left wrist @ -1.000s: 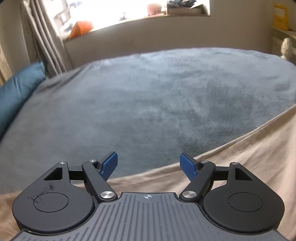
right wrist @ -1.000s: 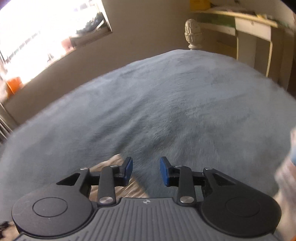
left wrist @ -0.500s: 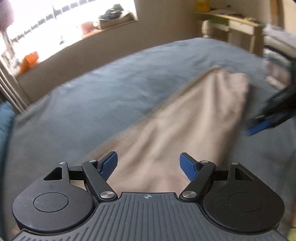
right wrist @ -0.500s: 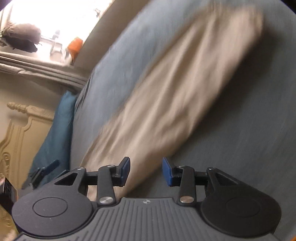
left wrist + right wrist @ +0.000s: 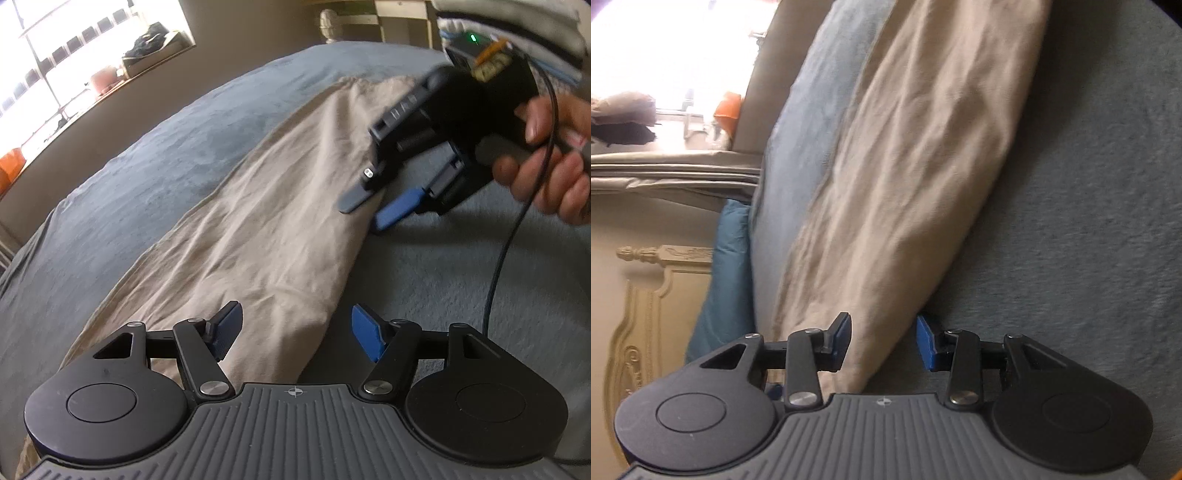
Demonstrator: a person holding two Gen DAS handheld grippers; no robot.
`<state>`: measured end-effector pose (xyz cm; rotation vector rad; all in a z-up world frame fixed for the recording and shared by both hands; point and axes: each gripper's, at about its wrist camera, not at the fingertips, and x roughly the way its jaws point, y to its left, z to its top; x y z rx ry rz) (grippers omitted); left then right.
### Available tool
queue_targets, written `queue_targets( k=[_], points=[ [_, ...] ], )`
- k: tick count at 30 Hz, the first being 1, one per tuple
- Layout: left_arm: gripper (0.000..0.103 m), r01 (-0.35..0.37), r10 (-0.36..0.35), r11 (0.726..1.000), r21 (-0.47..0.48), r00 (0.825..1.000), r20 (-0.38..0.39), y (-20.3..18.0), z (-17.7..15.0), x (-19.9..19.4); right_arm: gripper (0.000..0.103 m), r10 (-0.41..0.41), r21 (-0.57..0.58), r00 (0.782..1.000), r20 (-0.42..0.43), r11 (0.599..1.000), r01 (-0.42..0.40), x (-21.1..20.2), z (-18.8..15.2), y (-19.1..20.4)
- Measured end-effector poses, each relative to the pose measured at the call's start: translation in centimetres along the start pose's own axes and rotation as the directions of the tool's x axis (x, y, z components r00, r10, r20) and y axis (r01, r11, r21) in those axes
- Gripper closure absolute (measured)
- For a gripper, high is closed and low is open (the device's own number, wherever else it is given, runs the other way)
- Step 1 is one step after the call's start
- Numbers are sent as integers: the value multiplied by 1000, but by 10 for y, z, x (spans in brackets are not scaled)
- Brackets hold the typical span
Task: Fold clothes
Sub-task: 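Close the left tool on the trousers fold while the right tool hovers nearby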
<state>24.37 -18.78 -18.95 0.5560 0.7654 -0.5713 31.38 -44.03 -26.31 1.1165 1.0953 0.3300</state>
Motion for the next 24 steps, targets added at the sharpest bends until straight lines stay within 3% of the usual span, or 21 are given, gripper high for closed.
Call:
queue_targets(
  k=[8,12,15,16,19,21,24],
  points=[
    [43,-15,15,998,57,1000,2,-12,-1,8,68,124,9,992,9,992,-124,-2,3,6],
    [50,-29,29,999,27,1000,1,-7,6,15,68,176,4,984,20,984,-176,4,12,11],
    [61,-24,24,999,-34,1000,-6,4,11,20,68,204,17,979,19,979,-204,9,21,8],
    [70,-21,20,998,-56,1000,-8,8,13,22,68,214,26,977,21,976,-214,11,24,6],
    [83,1,-6,984,-180,999,-31,28,14,26,68,226,26,974,34,974,-227,12,30,1],
    [87,18,-32,963,-268,998,-47,42,14,29,68,226,14,973,42,974,-227,12,33,-1],
    [90,62,-92,910,-409,994,-55,66,11,34,68,194,-83,980,36,978,-190,2,30,6]
  ],
)
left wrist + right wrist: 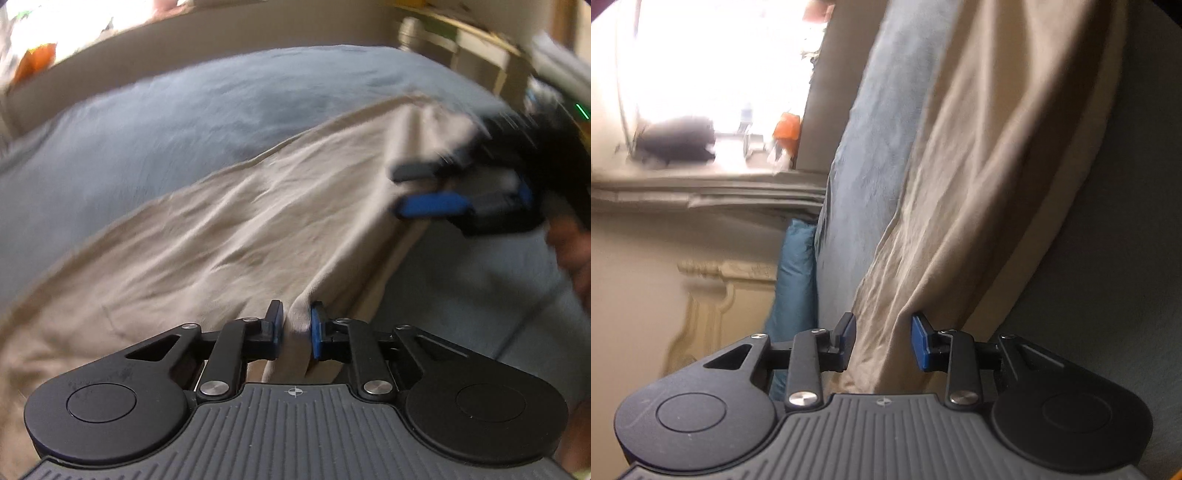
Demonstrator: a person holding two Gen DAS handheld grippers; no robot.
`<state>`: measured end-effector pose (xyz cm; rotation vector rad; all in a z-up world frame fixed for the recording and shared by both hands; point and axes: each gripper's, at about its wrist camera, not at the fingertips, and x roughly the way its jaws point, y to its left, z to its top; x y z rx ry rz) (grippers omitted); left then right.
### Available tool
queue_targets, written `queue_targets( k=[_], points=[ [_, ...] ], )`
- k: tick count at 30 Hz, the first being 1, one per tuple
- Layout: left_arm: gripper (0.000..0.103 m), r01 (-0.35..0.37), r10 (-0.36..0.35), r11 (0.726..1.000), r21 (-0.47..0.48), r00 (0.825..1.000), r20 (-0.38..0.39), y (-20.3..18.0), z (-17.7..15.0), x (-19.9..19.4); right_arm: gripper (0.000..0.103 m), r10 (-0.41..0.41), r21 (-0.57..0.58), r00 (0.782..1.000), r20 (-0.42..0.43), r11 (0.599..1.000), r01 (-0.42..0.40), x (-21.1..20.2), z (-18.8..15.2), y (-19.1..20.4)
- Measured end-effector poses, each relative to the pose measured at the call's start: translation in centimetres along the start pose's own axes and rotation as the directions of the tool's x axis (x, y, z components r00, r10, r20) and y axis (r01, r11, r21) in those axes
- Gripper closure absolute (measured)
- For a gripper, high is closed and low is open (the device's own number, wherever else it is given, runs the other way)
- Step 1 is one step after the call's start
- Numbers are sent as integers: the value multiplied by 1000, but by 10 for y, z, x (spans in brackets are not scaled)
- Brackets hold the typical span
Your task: Fold clothes
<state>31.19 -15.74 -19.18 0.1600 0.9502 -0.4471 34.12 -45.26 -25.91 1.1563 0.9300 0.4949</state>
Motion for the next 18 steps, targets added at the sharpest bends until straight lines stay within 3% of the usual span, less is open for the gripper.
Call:
queue_targets(
  k=[3,7,10,15,16,18],
  points=[
    [91,66,-69,990,-125,997,-25,18,5,2,68,-97,-222,995,-39,971,86,2,-10,24],
    [91,133,-150,953,-274,988,-42,40,6,5,70,-271,-504,963,-13,833,227,22,-23,53],
    [91,157,-182,925,-345,982,-41,49,5,7,74,-380,-606,925,0,736,302,41,-30,52],
    [91,177,-207,911,-374,977,-43,52,9,8,75,-494,-761,869,14,559,330,34,-62,61],
    [91,178,-211,909,-377,977,-45,53,9,9,75,-500,-773,866,22,540,332,33,-65,66],
    [91,180,-214,907,-382,976,-48,53,7,9,75,-471,-793,881,45,519,318,35,-69,81]
  ],
)
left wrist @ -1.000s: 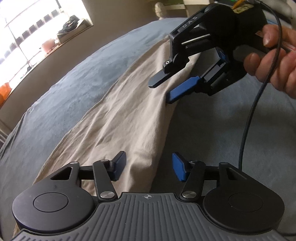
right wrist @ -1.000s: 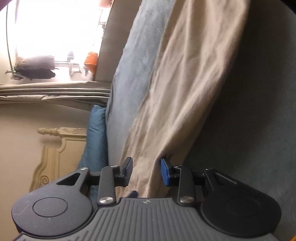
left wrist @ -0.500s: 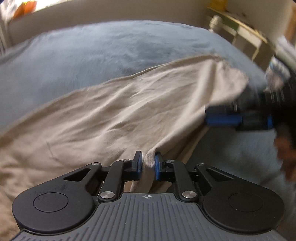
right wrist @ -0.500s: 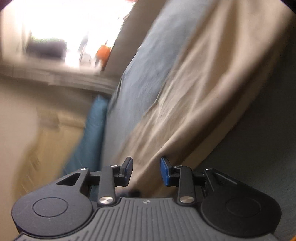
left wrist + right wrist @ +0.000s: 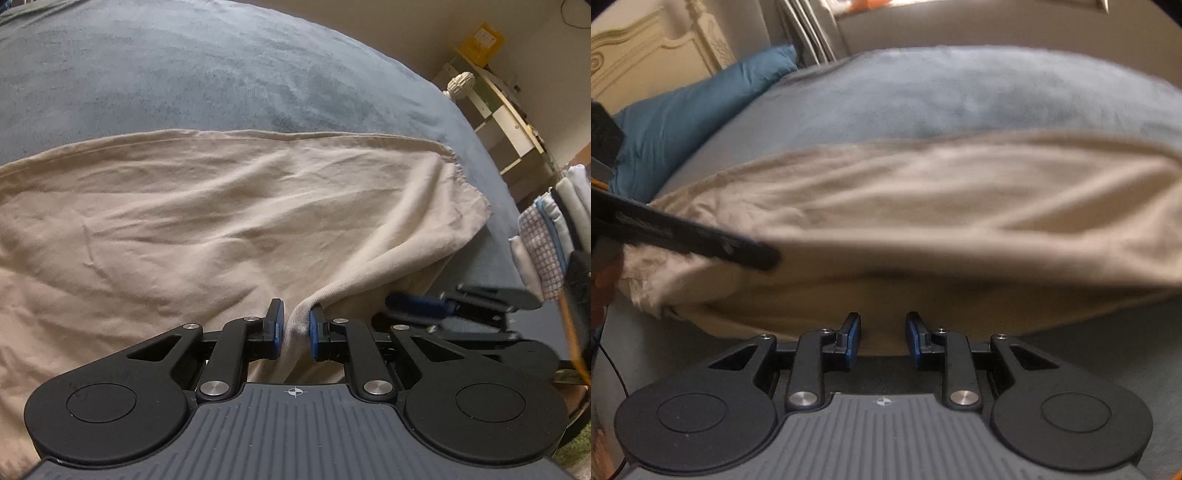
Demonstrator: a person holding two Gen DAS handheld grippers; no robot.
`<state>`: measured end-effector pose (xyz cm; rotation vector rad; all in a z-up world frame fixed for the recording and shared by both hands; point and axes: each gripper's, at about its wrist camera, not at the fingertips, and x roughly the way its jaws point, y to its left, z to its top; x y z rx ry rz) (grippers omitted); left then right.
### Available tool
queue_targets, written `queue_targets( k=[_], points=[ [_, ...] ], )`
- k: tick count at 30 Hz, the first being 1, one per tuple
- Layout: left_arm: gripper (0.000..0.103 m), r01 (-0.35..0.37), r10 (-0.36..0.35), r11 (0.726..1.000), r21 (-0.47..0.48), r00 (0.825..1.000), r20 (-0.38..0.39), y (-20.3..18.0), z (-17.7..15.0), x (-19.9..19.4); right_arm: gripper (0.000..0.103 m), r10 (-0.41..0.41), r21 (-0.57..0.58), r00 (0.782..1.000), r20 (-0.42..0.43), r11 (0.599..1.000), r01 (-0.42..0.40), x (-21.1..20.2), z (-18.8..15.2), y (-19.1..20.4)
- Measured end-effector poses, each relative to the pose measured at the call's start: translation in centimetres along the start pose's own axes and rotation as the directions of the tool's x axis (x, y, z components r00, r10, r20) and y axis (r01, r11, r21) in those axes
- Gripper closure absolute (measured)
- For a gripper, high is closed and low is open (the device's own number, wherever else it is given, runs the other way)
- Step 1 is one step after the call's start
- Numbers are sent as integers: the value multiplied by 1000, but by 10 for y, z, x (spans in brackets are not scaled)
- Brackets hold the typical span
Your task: Fold clothes
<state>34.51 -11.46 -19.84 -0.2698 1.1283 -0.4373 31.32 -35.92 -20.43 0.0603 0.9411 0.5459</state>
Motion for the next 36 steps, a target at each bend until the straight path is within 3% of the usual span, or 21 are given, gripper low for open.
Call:
queue_targets(
  k=[3,6,9,14,18,21,23,24,29,32,36],
  points=[
    [91,6,-6,1000,-15,1000,-7,2,-1,1,75,73,-49,997,30,996,-72,5,2,15],
    [91,13,-13,1000,-21,1000,-8,2,-1,-1,75,86,-133,995,-53,987,-92,26,-14,33],
    [91,28,-29,999,-32,1000,-10,3,0,-2,75,92,-226,994,-67,969,-105,20,-26,47],
    [91,54,-56,997,-62,998,-24,8,1,-1,75,174,-189,985,-6,967,-172,25,-17,55],
    [91,60,-62,996,-71,998,-23,8,0,-1,75,231,-216,968,-94,945,-246,33,-27,71],
    [91,66,-68,995,-73,997,-26,9,-1,0,78,305,-106,951,-53,945,-309,26,-15,64],
    [91,64,-66,995,-80,997,-30,9,-1,1,78,265,-114,964,-12,958,-265,34,-11,66],
    [91,63,-65,995,-83,997,-30,9,-1,2,78,267,-122,963,-31,955,-269,41,-13,69],
    [91,67,-70,995,-75,997,-32,8,-3,2,78,320,-154,945,-70,932,-327,36,-46,85],
    [91,57,-60,996,-66,997,-43,8,-4,5,79,342,-74,939,-42,936,-344,18,-47,67],
    [91,58,-61,996,-67,997,-39,7,-4,8,79,198,-2,975,105,980,-199,-10,-29,19]
  ],
)
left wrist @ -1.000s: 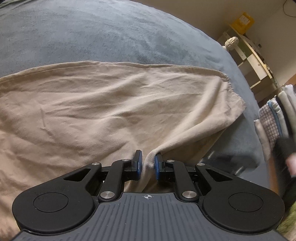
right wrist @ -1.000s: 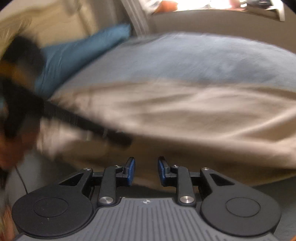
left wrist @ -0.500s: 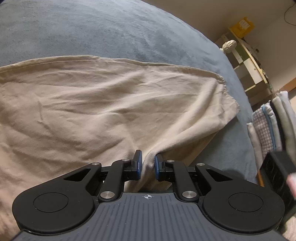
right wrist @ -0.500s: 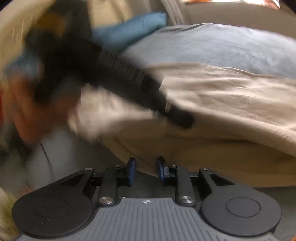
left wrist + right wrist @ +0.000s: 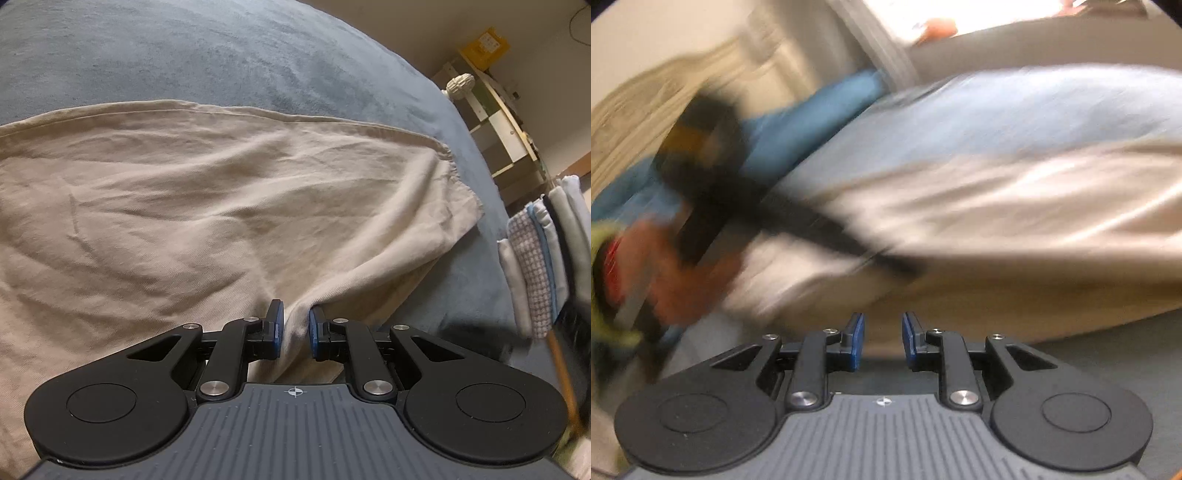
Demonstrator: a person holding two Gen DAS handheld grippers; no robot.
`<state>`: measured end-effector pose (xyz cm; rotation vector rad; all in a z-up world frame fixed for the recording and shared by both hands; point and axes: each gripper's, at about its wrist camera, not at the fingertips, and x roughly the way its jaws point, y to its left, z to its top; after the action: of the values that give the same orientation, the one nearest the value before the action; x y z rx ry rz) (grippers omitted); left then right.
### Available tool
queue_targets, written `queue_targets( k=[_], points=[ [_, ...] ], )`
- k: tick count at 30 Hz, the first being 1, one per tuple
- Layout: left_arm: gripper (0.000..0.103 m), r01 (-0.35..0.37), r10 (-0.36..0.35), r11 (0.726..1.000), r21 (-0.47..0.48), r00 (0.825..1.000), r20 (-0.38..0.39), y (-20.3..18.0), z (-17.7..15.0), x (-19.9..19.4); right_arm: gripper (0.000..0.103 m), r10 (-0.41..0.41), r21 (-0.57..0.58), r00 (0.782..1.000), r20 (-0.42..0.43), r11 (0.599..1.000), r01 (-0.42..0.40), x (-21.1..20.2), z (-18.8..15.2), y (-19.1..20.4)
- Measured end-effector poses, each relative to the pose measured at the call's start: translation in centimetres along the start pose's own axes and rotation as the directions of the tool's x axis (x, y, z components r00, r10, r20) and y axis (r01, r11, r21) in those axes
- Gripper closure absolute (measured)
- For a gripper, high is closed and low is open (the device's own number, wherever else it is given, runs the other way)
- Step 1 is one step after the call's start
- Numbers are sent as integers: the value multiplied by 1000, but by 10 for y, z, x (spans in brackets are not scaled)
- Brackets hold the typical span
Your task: Fold clothes
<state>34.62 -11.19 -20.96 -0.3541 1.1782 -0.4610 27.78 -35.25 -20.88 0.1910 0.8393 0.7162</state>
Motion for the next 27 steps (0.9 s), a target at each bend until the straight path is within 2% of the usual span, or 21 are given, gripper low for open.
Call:
queue_targets(
  k=[2,5,9,15,19,20,22,23,27],
  points=[
    [91,2,-2,1000,0,1000,-3,0,-1,1,79,-106,4,994,36,994,106,-9,8,-20],
    [91,5,-5,1000,9,1000,-11,-2,-3,2,79,-249,-67,968,22,966,250,-2,13,-38],
    [91,8,-8,1000,5,1000,-15,-2,-5,2,80,-396,-166,918,31,903,395,-3,12,-57],
    [91,5,-5,1000,8,1000,-22,-3,-7,3,80,-558,-180,830,21,814,552,-19,37,-122],
    [91,4,-4,1000,5,1000,-23,-2,-7,4,80,-615,-83,788,-9,786,613,-46,51,-176],
    [91,4,-3,1000,6,1000,-25,-2,-7,4,80,-612,-59,790,-25,790,610,-51,53,-188],
    [91,2,-2,1000,9,1000,-28,-3,-8,5,80,-581,-36,811,-67,814,580,-58,54,-206],
    [91,2,-1,1000,9,1000,-28,-3,-8,5,80,-582,-43,810,-78,813,580,-62,56,-210],
    [91,-5,5,1000,10,999,-34,-4,-9,8,80,-624,-46,778,-77,781,622,-66,67,-220]
  ],
)
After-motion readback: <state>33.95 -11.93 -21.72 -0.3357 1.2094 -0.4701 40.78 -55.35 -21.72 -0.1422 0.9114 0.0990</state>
